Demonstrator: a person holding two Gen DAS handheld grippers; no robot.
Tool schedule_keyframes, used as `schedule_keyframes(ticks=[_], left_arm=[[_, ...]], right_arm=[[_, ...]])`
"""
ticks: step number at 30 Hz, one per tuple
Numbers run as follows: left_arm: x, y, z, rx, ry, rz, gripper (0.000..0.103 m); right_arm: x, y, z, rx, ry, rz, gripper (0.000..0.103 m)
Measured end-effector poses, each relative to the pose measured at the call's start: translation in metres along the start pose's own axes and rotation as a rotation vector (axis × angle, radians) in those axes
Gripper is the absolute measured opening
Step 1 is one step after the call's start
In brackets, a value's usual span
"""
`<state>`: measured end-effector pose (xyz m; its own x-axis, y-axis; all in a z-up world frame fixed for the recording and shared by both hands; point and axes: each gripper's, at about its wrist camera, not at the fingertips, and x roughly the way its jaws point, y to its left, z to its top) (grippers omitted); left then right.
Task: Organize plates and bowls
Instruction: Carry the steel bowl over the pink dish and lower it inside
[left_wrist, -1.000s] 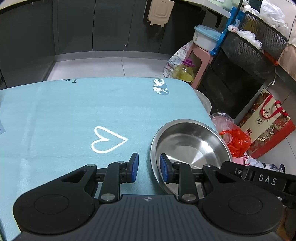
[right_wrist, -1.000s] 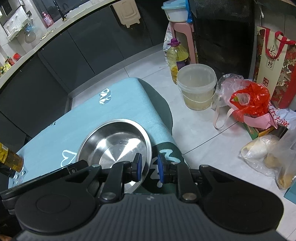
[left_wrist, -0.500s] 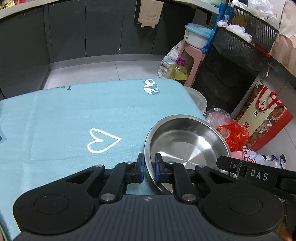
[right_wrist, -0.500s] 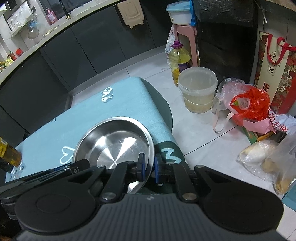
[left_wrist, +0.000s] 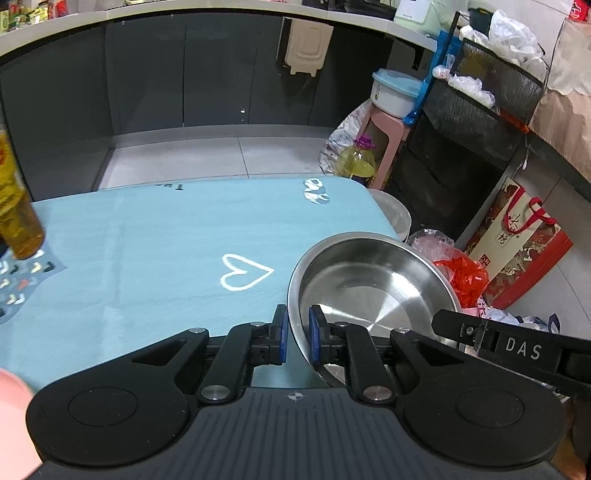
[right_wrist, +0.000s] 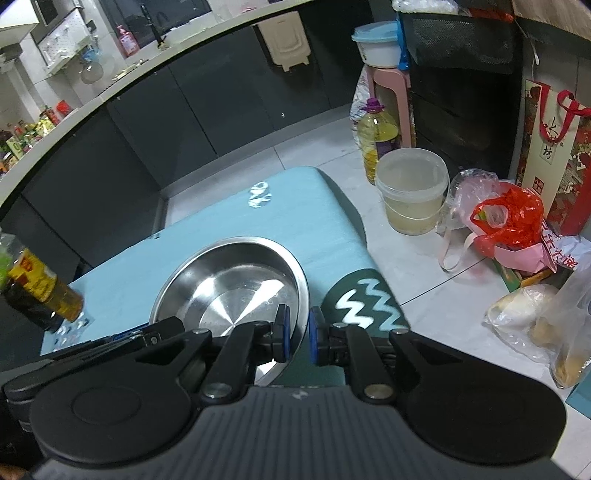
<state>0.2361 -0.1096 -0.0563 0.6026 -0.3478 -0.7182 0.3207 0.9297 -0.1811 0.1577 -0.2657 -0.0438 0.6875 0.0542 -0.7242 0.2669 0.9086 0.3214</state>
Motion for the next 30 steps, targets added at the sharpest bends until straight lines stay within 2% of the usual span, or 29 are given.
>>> schedule_keyframes(ticks=[17,30], left_arm=[[-0.082,0.058,-0.015,-0.071,-0.073,0.046,0.011],[-0.117,0.114,-0.039,-0.127,-0.082,0.112,0.012]], right_arm=[[-0.034,0.063,-0.021,-0.103,-0.023,0.092,0.01],[-0.029,0.119,-0.045,-0.187,0.018,0.149,0.011]])
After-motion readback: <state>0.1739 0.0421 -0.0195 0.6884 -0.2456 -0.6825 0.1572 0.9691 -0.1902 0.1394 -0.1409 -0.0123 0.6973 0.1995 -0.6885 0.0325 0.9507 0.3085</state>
